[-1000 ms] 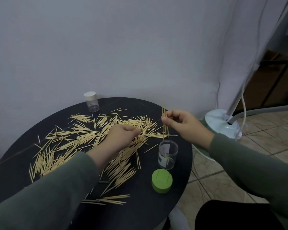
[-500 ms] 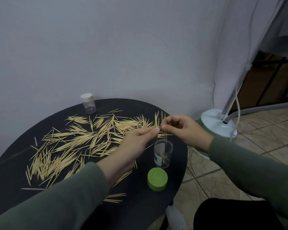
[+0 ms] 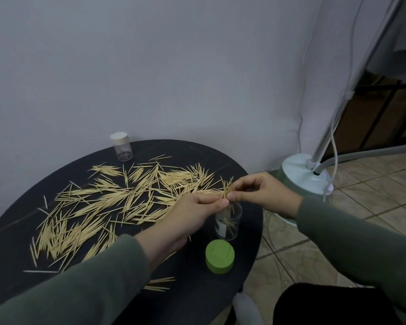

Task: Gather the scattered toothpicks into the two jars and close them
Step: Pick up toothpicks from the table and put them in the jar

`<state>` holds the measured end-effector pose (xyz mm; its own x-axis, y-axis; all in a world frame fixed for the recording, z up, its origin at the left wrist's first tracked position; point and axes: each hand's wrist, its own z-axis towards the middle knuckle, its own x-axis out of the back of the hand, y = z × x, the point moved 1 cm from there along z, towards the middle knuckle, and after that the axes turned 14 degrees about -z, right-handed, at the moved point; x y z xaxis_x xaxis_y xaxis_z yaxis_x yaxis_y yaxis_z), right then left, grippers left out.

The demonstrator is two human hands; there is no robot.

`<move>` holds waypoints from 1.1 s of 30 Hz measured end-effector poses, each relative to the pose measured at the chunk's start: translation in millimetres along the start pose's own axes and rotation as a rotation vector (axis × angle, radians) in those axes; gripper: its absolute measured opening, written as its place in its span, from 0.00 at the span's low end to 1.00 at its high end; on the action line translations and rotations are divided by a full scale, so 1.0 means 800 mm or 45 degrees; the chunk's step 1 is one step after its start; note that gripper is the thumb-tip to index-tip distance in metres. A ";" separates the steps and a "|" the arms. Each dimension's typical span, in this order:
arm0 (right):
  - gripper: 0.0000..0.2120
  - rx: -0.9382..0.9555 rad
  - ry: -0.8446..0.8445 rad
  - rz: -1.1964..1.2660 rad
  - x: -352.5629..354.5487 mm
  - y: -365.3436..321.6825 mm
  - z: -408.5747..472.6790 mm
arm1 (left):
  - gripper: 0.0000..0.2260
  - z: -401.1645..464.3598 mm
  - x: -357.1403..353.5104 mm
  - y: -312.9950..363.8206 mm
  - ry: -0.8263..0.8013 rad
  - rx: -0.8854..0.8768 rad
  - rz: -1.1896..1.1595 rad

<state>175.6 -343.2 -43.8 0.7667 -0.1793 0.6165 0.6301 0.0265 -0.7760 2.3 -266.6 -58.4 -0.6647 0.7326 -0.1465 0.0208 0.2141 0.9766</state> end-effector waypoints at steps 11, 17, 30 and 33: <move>0.12 0.066 -0.003 -0.131 0.011 0.002 0.002 | 0.11 0.005 0.013 0.006 -0.030 -0.033 0.051; 0.07 -0.098 0.056 -0.191 0.014 0.013 0.011 | 0.08 0.008 0.023 0.020 0.046 -0.100 0.113; 0.22 -0.208 0.020 -1.298 -0.027 0.043 0.060 | 0.22 0.033 0.052 -0.017 0.338 -0.252 1.527; 0.23 -0.183 -0.023 -1.365 -0.033 0.042 0.071 | 0.20 0.037 0.054 -0.015 0.329 -0.280 1.613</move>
<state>183.5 -281.3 -78.6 -0.1729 -0.0259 0.9846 0.9544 -0.2516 0.1610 -4.4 -218.7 -81.0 -0.3979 0.1970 0.8960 0.6272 -0.6544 0.4224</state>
